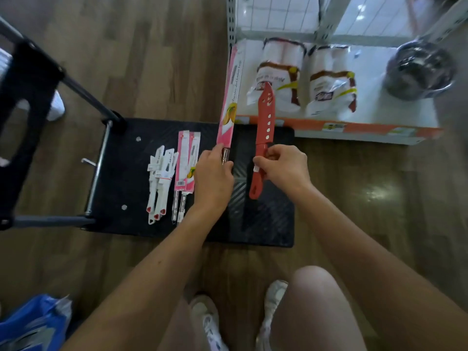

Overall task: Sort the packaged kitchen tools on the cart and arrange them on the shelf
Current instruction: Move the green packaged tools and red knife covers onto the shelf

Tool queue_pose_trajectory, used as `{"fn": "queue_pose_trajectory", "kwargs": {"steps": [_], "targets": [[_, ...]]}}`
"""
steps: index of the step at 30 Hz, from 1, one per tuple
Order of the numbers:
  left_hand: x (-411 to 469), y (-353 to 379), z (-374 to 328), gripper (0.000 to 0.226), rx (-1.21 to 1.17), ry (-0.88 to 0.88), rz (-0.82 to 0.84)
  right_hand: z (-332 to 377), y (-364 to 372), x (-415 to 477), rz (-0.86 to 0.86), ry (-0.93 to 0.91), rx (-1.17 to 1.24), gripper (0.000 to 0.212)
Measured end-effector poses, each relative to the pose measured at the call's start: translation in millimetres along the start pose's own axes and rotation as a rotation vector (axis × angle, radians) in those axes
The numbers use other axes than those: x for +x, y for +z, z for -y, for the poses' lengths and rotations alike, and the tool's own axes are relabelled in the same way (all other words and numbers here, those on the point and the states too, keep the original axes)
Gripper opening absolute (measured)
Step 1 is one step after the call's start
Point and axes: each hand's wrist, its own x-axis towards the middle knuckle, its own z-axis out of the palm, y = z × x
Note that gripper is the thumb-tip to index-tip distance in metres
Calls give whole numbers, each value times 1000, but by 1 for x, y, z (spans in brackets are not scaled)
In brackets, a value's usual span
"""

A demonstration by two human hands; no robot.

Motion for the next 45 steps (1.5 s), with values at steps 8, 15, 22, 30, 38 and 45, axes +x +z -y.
{"fn": "queue_pose_trajectory", "kwargs": {"steps": [8,15,22,30,38,45], "targets": [[-63,-149,-180,40,-77,98,2,134,-159,-108,-39,-79,65,11],[-107,-225,-297,34,-185,205,-48,206,-275,-177,-69,-166,131,16],[-127,-265,-360,40,-279,238,-70,244,-336,-211,-85,-223,149,10],[-122,-311,-385,45,-290,261,-97,277,-356,-220,-85,-235,213,10],[-65,-335,-396,43,-358,260,-32,317,-363,-185,-192,-221,139,8],[-12,-339,-434,44,-414,308,37,345,-381,-140,-271,-239,133,10]]}}
